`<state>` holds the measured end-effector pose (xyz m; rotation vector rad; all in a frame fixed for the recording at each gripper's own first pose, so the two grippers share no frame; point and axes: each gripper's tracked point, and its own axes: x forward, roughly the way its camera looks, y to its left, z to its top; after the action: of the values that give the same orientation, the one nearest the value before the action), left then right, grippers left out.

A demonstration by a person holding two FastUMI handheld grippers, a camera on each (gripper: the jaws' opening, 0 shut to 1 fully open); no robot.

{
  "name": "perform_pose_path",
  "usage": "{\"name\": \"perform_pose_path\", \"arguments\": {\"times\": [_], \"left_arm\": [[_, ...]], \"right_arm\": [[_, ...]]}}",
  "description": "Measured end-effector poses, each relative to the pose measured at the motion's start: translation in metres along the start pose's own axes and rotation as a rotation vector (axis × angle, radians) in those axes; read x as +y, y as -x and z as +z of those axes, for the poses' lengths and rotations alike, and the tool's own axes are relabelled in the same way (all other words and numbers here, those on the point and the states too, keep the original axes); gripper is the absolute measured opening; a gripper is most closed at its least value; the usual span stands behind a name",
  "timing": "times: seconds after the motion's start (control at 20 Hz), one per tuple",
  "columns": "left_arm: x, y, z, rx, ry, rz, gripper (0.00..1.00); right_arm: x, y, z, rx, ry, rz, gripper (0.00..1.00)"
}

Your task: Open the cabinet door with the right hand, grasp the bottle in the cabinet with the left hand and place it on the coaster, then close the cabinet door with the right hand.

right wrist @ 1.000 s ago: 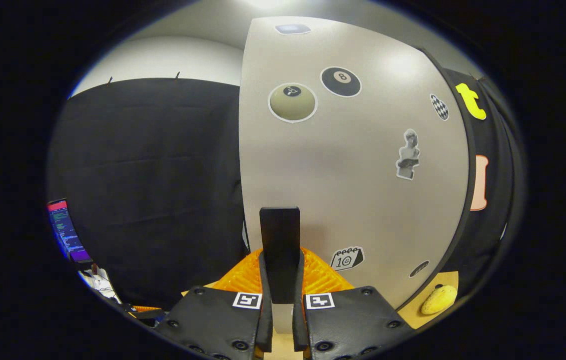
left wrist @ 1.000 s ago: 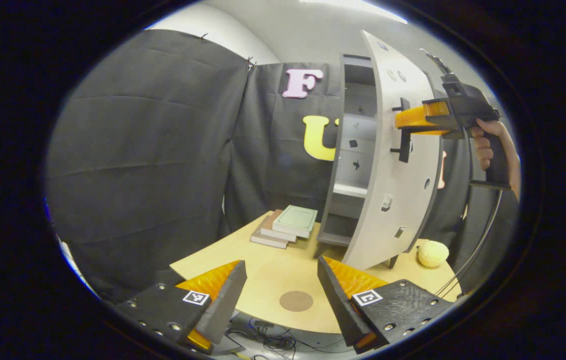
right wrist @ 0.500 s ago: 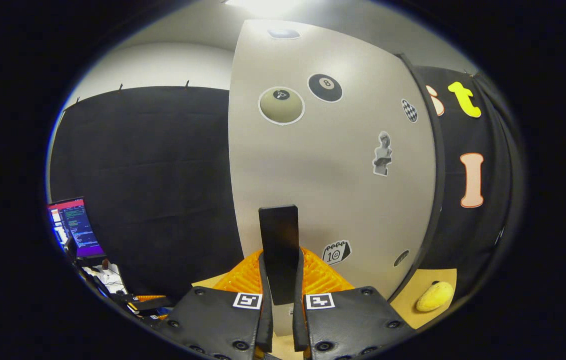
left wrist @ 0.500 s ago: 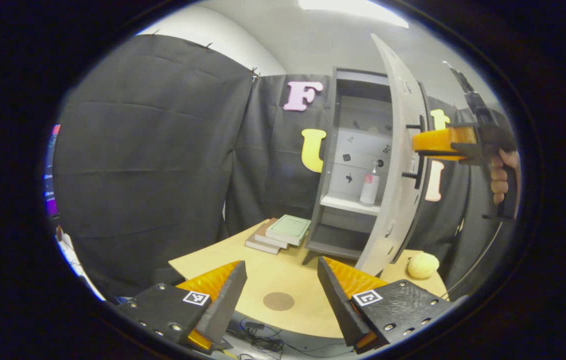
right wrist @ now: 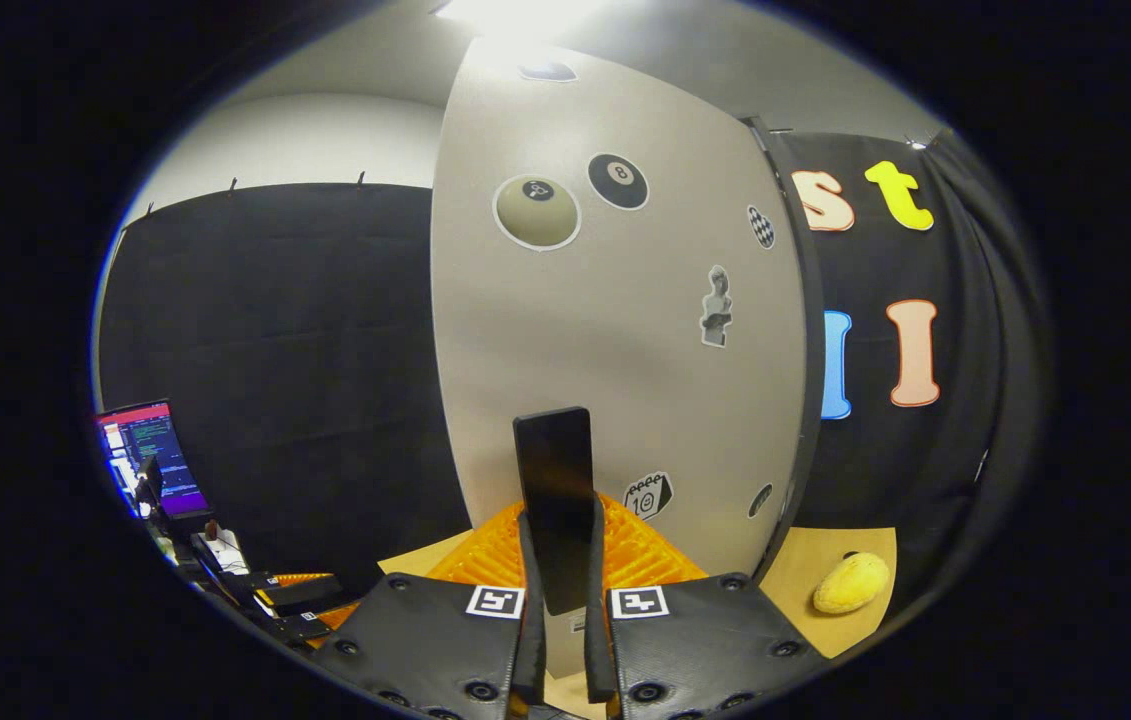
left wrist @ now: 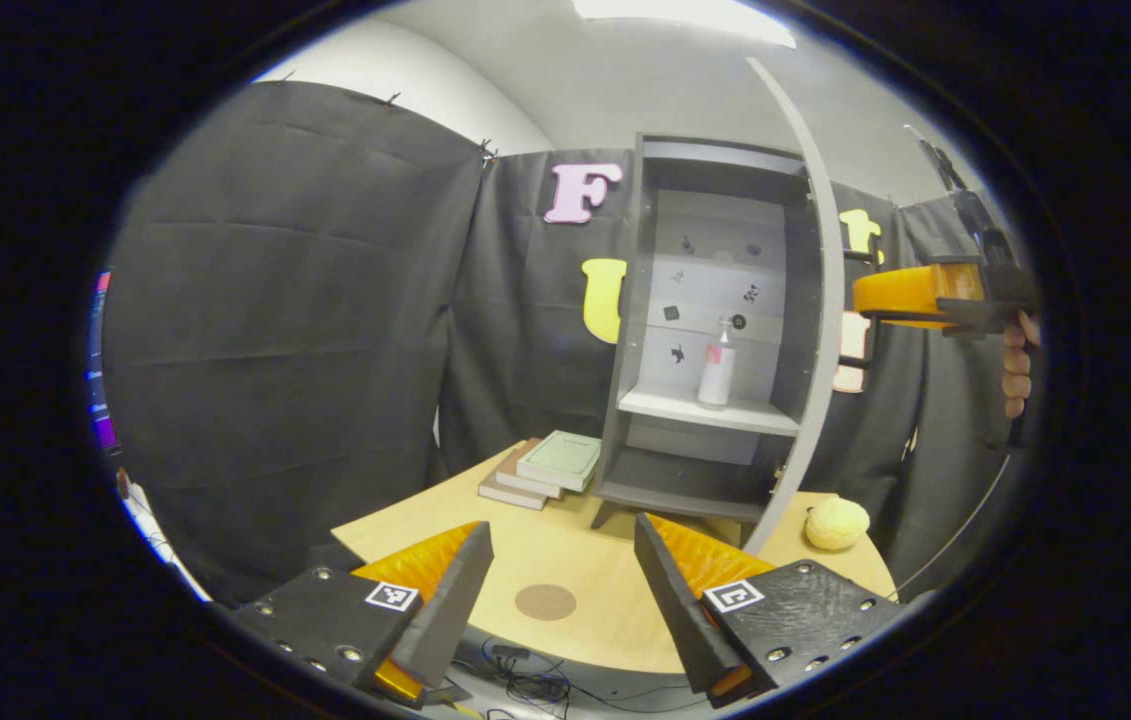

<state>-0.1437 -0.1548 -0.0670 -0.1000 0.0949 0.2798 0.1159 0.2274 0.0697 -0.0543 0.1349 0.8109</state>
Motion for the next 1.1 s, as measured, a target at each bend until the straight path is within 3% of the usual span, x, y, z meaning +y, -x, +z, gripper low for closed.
{"name": "perform_pose_path", "arguments": {"times": [0.3, 0.6, 0.65, 0.7, 1.0, 1.1], "left_arm": [[-0.022, -0.038, -0.012, 0.044, -0.005, -0.146, 0.86], [-0.031, -0.079, -0.006, 0.073, -0.040, -0.319, 0.86], [-0.030, -0.085, -0.004, 0.072, -0.048, -0.338, 0.86], [-0.031, -0.091, 0.000, 0.070, -0.048, -0.357, 0.86], [-0.032, -0.117, 0.016, 0.044, -0.019, -0.415, 0.87], [-0.030, -0.125, 0.014, 0.050, -0.024, -0.436, 0.86]], "right_arm": [[-0.007, 0.001, 0.000, 0.010, 0.000, -0.130, 0.17], [-0.016, 0.007, 0.001, 0.004, -0.032, -0.314, 0.17], [-0.020, 0.002, -0.001, -0.001, -0.045, -0.333, 0.17], [-0.021, 0.018, 0.004, -0.020, -0.050, -0.359, 0.03], [-0.059, 0.042, 0.002, -0.039, -0.062, -0.537, 0.10], [-0.067, 0.051, -0.001, -0.050, -0.107, -0.570, 0.06]]}}
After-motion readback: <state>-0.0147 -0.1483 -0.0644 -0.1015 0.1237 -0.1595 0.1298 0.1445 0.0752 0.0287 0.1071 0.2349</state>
